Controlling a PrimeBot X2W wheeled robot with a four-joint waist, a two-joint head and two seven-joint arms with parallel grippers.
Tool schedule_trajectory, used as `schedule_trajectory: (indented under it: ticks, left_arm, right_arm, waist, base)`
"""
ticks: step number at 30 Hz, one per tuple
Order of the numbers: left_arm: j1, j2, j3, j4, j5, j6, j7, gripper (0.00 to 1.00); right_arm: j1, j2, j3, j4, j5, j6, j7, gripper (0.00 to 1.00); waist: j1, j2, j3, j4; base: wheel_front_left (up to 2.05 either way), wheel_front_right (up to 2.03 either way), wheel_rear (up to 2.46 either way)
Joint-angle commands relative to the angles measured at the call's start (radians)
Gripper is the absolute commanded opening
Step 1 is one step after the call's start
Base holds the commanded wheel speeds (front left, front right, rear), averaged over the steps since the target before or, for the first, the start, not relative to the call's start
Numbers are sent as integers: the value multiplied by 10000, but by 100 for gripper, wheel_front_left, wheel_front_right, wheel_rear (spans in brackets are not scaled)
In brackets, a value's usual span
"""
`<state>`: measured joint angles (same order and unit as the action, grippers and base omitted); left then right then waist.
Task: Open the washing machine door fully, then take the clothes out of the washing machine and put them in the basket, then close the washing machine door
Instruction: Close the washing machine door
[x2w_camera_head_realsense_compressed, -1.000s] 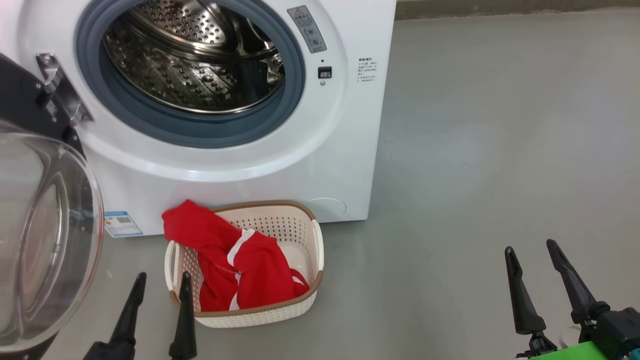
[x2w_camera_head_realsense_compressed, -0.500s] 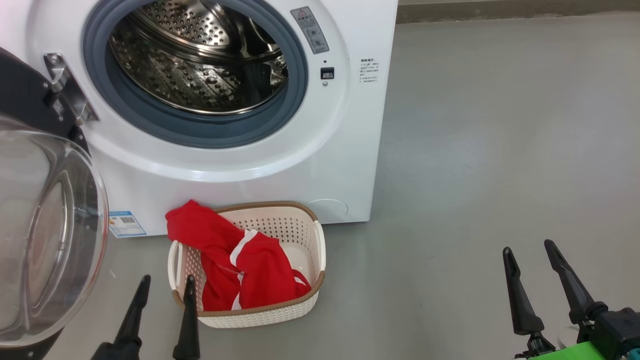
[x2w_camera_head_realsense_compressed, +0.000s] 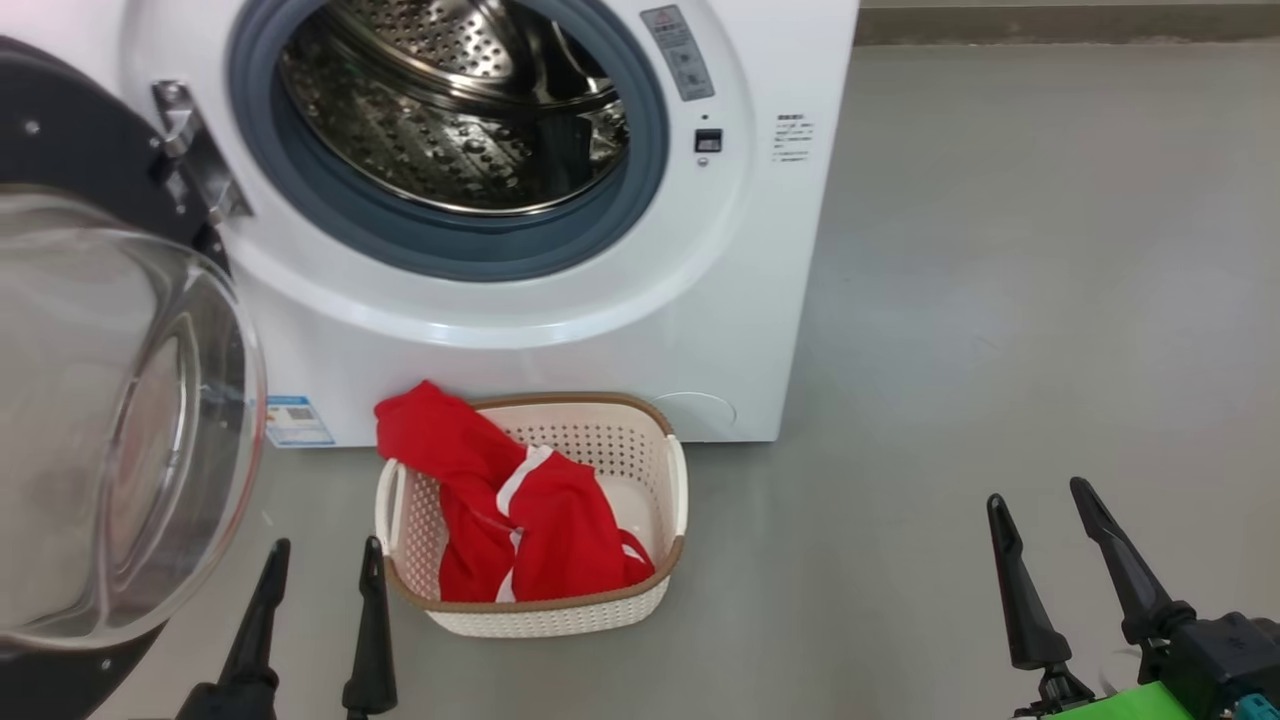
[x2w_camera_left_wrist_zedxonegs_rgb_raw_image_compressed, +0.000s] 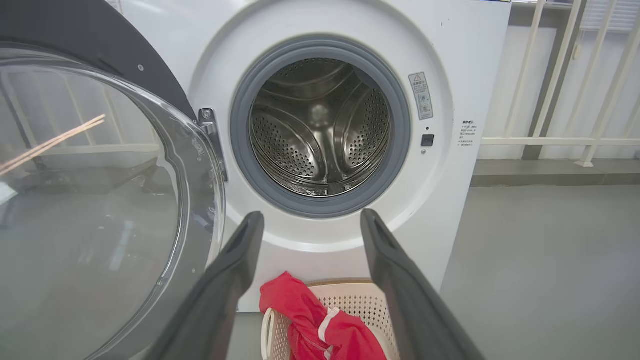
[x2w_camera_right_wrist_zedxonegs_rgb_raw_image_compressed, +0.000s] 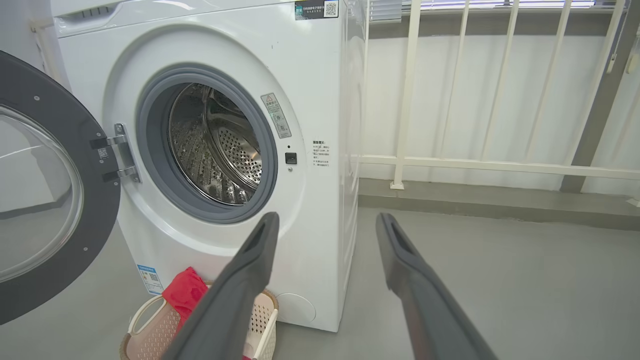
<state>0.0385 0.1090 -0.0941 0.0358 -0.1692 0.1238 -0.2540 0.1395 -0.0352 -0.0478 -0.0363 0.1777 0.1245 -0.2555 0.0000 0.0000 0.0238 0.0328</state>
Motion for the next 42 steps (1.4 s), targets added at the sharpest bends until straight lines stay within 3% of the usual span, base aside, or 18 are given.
schedule_trajectory:
  ticks: [1,23,34,42]
  left_arm:
    - [-368,25,377,-342,137,91,-78,100]
    - [-345,-84,397,-933,424,488,-78,100]
    - [-353,-71,451,-1071,435,589,-78,100]
    - [-328,-74,500,-1131,418,652,-78,100]
  right_arm:
    - [-445,-150,336,-237,-104,62,-63,100]
    - [-931,-150,793,-165,-185,62,-63,100]
    - [-979,-150,831,-184,-249,62,-63,100]
    - [-1065,-150,878,-157,-292,62,-63,100]
  waist:
    - [0,0,51,286]
    - [0,0,238,2906]
    - [0,0,386,3822]
    - [0,0,470,4121]
  base:
    - [0,0,0]
    - [0,0,0]
    - [0,0,0]
    - [0,0,0]
